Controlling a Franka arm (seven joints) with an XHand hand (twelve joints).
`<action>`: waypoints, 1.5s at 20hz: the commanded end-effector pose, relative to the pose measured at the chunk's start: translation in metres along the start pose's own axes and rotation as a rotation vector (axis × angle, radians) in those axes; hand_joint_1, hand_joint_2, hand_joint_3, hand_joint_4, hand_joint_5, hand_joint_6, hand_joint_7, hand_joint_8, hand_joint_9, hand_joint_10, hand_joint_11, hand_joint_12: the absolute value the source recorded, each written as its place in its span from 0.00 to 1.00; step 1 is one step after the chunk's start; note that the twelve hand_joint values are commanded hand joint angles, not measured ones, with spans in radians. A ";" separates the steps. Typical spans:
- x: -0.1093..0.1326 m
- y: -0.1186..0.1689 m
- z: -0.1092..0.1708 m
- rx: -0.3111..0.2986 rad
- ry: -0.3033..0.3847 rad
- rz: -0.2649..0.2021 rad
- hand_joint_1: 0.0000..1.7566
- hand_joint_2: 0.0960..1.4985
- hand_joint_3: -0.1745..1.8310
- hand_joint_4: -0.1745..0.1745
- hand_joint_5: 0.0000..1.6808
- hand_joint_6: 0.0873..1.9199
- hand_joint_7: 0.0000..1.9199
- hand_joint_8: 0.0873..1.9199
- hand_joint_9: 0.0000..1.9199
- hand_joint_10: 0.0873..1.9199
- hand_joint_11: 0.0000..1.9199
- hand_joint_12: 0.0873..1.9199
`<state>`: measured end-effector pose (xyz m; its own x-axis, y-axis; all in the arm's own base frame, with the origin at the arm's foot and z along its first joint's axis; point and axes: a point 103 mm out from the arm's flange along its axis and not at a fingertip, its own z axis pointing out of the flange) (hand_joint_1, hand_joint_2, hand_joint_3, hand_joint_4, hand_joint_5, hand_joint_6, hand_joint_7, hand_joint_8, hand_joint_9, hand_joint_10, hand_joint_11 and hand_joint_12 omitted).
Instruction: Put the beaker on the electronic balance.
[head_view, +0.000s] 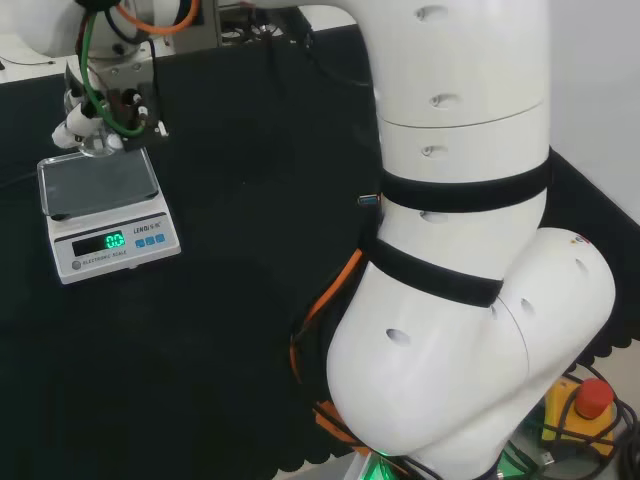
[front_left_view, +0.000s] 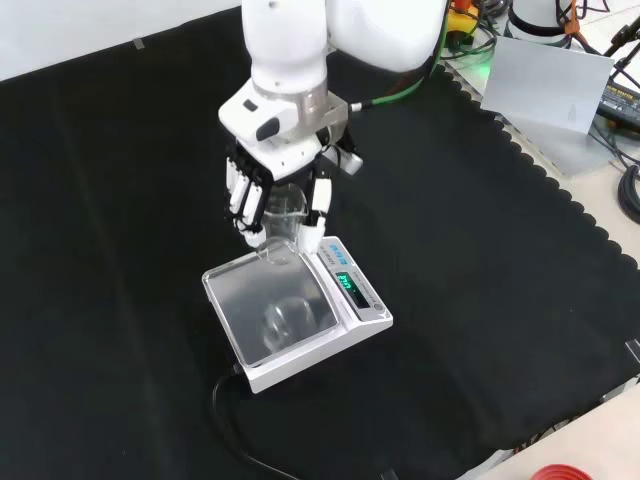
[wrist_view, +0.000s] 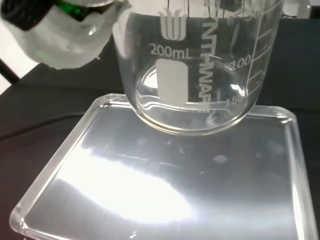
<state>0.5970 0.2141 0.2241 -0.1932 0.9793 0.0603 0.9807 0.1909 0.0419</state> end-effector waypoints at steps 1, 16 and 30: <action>0.004 0.012 0.028 0.037 -0.014 -0.013 0.65 0.54 0.22 0.66 0.77 0.24 0.63 0.37 0.78 0.12 0.72 0.38; -0.003 0.023 0.078 0.086 -0.016 0.008 0.65 0.53 0.23 0.66 0.77 0.24 0.63 0.37 0.78 0.11 0.72 0.38; -0.011 0.018 0.064 0.091 0.026 -0.029 0.38 0.33 0.28 0.46 0.09 0.19 0.18 0.43 0.35 0.41 0.26 0.68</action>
<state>0.6223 0.2161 0.1507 -0.2135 0.9740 0.0754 0.9735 0.2186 -0.0677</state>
